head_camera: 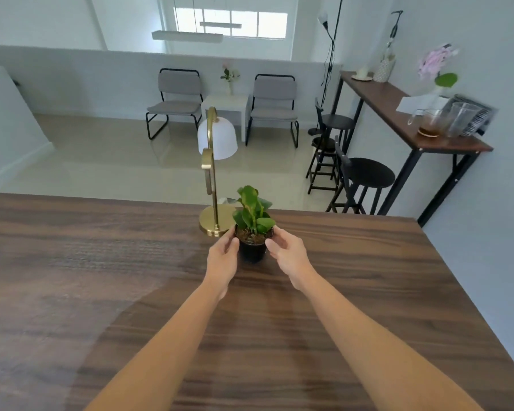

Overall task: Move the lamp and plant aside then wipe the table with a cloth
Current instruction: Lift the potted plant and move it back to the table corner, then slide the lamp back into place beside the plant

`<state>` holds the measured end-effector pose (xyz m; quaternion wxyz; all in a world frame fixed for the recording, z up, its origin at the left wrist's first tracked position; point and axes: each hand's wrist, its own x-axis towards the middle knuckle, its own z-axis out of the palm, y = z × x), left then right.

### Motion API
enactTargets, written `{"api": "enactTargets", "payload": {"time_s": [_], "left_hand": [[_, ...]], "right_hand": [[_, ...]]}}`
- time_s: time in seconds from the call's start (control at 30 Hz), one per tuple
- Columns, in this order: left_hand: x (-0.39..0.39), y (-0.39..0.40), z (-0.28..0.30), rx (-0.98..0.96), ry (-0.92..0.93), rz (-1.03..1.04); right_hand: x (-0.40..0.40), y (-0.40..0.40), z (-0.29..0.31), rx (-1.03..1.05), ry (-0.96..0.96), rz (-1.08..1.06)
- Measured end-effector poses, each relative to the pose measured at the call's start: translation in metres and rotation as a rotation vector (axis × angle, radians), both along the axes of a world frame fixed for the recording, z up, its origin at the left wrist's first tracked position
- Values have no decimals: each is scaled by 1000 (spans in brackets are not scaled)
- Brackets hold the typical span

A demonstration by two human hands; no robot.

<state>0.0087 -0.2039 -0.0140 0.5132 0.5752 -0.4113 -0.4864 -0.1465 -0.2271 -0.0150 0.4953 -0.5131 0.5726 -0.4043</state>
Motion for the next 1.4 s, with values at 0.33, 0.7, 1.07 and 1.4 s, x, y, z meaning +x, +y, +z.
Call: {"api": "enactTargets", "payload": {"time_s": [0.33,0.7,1.07,1.4], "left_hand": [[-199,-46,23,-24,13,-249],[-381,-98,25,197,213,-483],[-390,-112,18,274,125,-511],[-189,-88,4,31,-346,-39]], "right_hand": [[-205,-4,35,-106,56,-199],[-382,-47,16,-66,130,-351],[-389,-66,-2,-13,173,-449],[-224,-53,16,-545,549,-520]]}}
